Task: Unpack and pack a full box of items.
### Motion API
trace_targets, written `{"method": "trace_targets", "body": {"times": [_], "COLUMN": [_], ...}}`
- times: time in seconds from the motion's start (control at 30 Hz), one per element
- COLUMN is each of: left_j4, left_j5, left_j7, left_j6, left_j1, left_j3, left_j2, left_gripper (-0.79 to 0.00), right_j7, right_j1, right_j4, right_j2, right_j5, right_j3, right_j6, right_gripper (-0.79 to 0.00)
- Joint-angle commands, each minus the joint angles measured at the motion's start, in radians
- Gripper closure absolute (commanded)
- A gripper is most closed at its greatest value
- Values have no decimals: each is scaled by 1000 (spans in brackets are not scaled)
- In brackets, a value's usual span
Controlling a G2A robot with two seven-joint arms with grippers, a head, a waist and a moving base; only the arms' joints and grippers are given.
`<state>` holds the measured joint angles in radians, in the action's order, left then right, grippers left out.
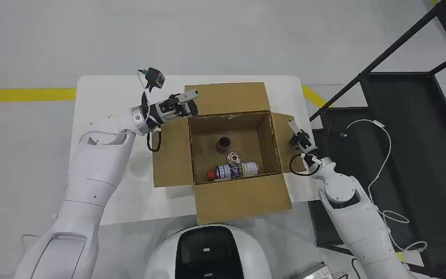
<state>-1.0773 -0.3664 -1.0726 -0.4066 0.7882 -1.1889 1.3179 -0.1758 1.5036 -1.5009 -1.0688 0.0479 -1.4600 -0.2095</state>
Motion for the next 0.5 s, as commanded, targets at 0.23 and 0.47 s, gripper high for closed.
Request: {"method": "trace_targets", "body": {"times": [0.23, 0.47], "left_j4": [-181, -242], "left_j5": [34, 11], "left_j7": [31, -25], "left_j6": [62, 79], "left_j1": [150, 206], "left_j3": [-177, -254], "left_j2": [-56, -82], "left_gripper": [-785, -785], "right_j7": [-71, -85], "right_j1": [-14, -31], "right_j4": [-5, -29], "right_j2": [-14, -26], "right_j5": [21, 10], "right_j3": [63, 117], "right_j6": [35, 86], "right_gripper": [-785, -785]}}
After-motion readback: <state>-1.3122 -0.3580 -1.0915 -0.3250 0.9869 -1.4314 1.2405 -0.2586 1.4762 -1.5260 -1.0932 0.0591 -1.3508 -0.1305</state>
